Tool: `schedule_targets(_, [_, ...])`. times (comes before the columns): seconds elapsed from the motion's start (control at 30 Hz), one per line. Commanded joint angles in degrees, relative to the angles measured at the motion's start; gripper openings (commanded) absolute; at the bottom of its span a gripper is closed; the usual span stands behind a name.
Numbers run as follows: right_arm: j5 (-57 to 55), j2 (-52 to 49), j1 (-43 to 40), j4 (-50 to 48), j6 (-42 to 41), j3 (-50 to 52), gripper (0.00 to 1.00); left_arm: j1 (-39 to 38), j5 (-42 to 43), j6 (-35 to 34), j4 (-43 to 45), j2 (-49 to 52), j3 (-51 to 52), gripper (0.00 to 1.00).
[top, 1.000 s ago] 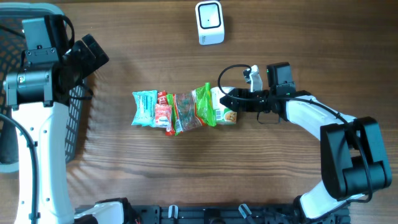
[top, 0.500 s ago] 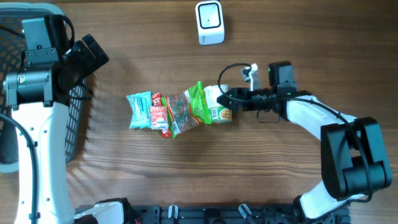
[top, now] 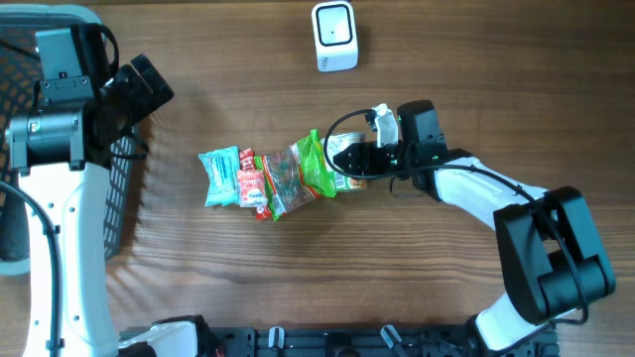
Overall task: Scan the item barcode
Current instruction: 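Grasp the cup noodles with the right gripper and pull it right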
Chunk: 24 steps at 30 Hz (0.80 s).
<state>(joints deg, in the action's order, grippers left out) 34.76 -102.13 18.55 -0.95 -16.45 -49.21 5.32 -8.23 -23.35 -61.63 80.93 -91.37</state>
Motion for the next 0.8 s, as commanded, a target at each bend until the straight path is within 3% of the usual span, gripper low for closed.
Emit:
schedule_targets(0.0, [10.58,1.77,-2.95,-0.90,0.37,0.15,0.68,0.37,0.09,0.66,0.11,-0.46,-0.52,1.00])
schedule_targets(0.13, [23.89,5.88,-8.87,-0.87,-0.55,0.15,0.65,0.37,0.09,0.66,0.11,-0.46,-0.52,1.00])
schedule_targets(0.27, [38.80,10.29,-13.40,-1.36,-8.26,0.15,0.64,0.37,0.09,0.66,0.11,-0.46,-0.52,1.00])
schedule_targets(0.57, [40.06,29.99,-13.60,-1.29,-19.76,0.15,0.64,0.37,0.09,0.66,0.11,-0.46,-0.52,1.00])
schedule_targets(0.77, [39.89,32.76,-13.57,1.40,-20.79,0.15,0.64,0.37,0.07,0.66,0.11,-0.46,-0.52,1.00])
